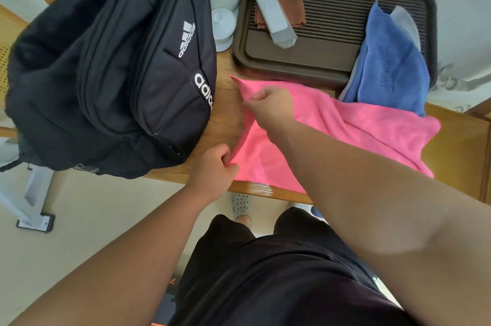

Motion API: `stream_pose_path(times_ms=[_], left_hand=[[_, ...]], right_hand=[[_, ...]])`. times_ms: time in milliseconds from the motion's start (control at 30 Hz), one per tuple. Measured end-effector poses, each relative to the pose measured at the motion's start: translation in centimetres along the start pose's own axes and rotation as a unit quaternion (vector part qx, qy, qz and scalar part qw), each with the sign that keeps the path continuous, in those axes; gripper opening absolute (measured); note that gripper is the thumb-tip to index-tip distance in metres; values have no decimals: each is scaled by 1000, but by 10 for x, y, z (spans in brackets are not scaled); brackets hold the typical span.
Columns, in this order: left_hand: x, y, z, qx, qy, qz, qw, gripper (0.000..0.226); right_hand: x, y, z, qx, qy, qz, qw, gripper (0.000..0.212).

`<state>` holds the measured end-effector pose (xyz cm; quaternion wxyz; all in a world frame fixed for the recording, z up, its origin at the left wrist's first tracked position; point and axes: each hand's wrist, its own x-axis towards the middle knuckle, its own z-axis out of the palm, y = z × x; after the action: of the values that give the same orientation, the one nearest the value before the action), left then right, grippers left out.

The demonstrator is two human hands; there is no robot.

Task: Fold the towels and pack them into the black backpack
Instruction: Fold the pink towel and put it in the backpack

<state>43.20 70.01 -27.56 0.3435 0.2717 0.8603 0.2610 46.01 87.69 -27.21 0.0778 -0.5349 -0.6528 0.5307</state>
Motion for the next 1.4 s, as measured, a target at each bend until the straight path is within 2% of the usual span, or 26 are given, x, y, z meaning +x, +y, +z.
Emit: stream_pose_path(times_ms=[33,100,133,200,400,500,600,667,800,967,1100,1233,1400], left_hand=[[1,4,1,-13,1,0,1000,26],[2,12,3,-60,-13,-10,998,14],[1,18,3,-97,-28,-16,995,11],[0,27,4,-165,-53,-33,984,8],[-7,31,11,-221,-27,-67,973,34],[-16,33,14,-227,13,-65,972,28],[-23,33,15,-231,28,-45,971,34],[-27,29,15,-201,35,-38,978,30],[-27,17,15,-39,89,-65,993,29],[-36,5,-3,67,169,-84,980,27],[-45,-1,-16,210,185,-30,960,28],[-46,1,-19,234,188,5,954,23],[-43,19,0,168,122,54,977,36]], right_hand=[[1,1,-7,51,19,39,998,28],[2,-1,-20,140,7,108,984,17],[2,-2,-26,165,-7,144,976,9],[4,1,-38,181,-27,198,963,14],[13,14,-54,233,-57,266,934,7],[17,16,-54,230,-62,289,927,14],[13,19,-49,239,-65,314,917,9],[10,18,-48,235,-71,291,925,3],[13,8,-46,201,-73,171,962,15],[16,-19,-35,251,-158,135,945,20],[10,-40,-22,296,-223,89,925,30],[11,-39,-26,258,-225,70,937,22],[20,-18,-51,156,-137,59,976,18]])
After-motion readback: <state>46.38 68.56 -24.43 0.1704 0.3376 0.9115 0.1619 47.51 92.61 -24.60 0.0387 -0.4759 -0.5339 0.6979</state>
